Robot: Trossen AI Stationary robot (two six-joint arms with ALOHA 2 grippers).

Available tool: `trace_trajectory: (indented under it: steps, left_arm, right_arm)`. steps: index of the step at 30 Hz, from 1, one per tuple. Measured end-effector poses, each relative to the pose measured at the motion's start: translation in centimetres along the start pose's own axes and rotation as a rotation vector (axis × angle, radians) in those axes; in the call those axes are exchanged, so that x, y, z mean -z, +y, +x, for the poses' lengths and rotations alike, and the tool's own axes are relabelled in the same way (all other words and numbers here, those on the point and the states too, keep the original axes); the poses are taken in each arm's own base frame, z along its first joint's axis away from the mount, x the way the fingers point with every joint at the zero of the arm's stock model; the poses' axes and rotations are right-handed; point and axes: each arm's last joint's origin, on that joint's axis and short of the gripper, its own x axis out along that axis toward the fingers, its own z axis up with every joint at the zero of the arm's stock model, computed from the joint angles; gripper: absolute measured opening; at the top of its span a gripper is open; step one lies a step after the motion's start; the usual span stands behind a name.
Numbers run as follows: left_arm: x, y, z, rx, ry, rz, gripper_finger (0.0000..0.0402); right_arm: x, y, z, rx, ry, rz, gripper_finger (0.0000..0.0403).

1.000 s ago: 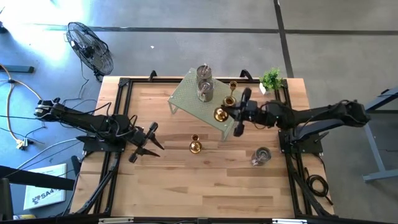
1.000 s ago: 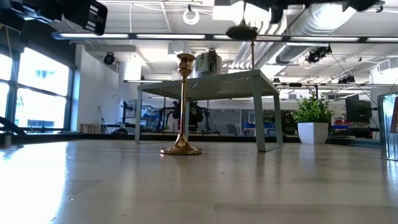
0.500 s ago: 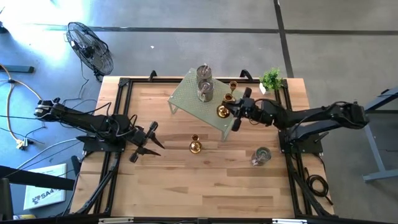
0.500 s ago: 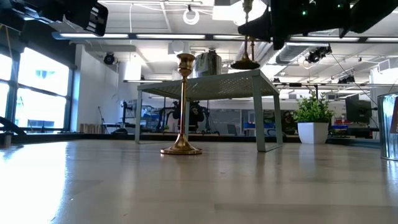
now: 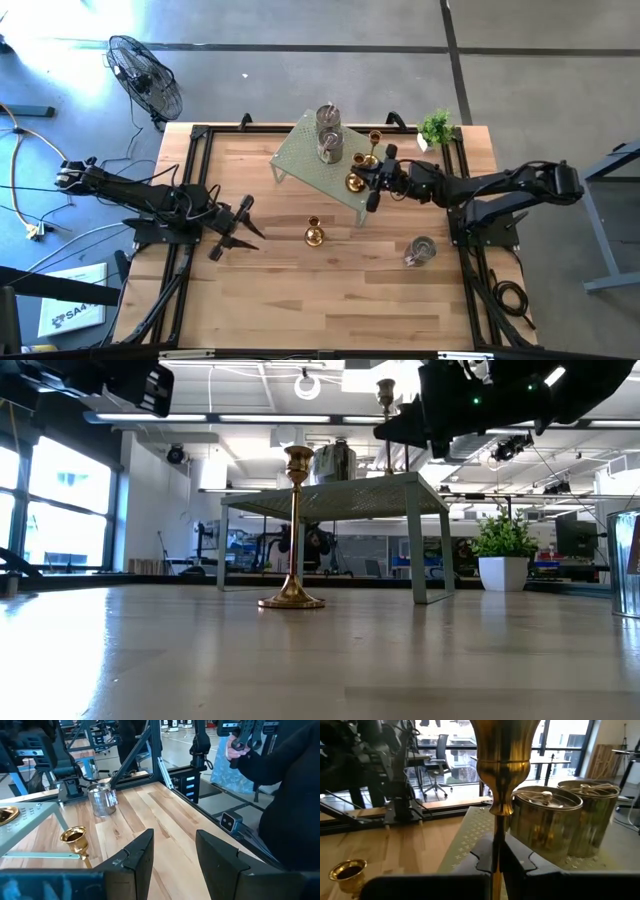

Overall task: Pick & Place candle stick holders
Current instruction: Put the left gold candle holder on the shelf

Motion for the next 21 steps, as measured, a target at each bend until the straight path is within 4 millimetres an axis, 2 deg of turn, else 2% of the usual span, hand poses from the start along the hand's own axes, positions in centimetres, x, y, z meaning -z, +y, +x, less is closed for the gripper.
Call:
trace_trajectory:
  steps: [21]
  left_arm:
    - [0.1, 0.0, 0.0, -0.001, 0.007, -0.003, 0.0143]
  right_arm:
    - [0.6, -1.4, 0.2, 0.106, 0.071, 0.000, 0.0008]
